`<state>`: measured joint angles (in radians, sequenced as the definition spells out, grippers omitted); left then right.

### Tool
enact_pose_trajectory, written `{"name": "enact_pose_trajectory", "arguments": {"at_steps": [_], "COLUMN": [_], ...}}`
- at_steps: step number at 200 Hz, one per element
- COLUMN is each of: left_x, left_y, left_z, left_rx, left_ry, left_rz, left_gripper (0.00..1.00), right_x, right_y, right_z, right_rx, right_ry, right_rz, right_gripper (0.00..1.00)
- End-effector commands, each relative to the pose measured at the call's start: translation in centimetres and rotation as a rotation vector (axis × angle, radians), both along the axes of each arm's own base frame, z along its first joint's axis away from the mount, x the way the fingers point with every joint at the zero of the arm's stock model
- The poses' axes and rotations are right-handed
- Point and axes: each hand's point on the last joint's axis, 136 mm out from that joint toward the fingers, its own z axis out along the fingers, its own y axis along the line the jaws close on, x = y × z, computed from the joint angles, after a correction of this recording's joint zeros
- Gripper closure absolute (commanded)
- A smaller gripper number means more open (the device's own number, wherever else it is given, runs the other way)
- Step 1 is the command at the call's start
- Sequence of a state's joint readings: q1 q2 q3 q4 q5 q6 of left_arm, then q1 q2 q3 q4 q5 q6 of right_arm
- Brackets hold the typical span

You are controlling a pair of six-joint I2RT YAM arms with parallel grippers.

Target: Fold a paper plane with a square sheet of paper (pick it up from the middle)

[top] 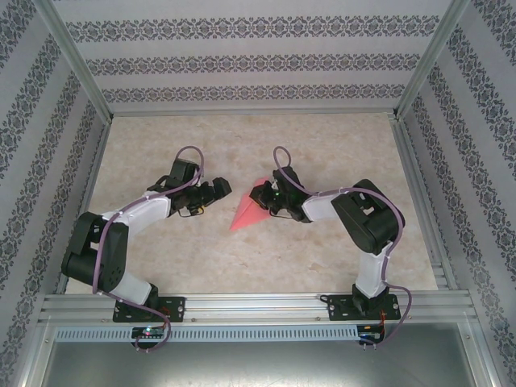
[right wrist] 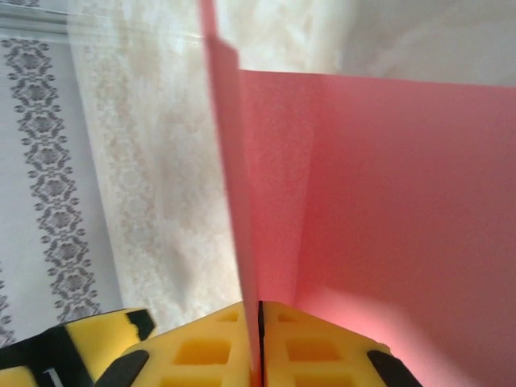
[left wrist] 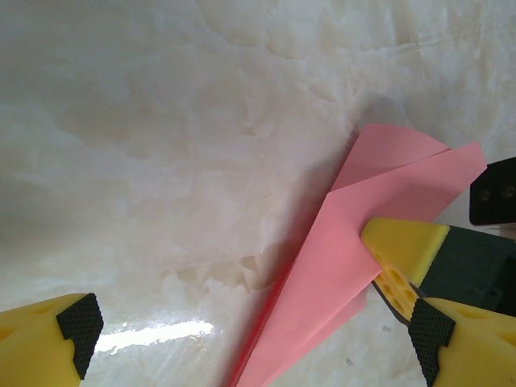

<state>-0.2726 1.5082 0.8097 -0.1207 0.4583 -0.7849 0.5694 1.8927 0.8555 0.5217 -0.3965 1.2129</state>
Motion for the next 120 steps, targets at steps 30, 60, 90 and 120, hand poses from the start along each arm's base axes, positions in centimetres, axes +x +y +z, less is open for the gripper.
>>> {"name": "enact_pose_trajectory", "arguments": {"at_steps": [30,60,90,120], "left_x": [-0.2,-0.3,-0.4,-0.3], "left_y": [-2.9,-4.3,-4.9,-5.4], "left_z": [6.5,9.5,10.7,12.0], "left_rx": [-0.332,-0.451,-0.549,-0.627], "left_ry": [-0.095,-0.154,-0.163,-0.182], "left_rz": [-0.113,-0.174,-0.182,-0.180], "left_gripper": [0.00,0.00,0.00,0.00], "right_x": [1.8,1.7,1.6,1.8], "right_y": [-0.9,-0.9,-0.3,0.4], "right_z": [12.8,16.6,18.4,18.7], "right_rx": [0.211,0.275,0.341,0.410], "right_ry": [-0.319,-0.359,-0.362,-0.338], "right_rz": [0.135,0.176,0.188,0.198], "right_gripper": [0.92,0.91,0.91,0.90]}}
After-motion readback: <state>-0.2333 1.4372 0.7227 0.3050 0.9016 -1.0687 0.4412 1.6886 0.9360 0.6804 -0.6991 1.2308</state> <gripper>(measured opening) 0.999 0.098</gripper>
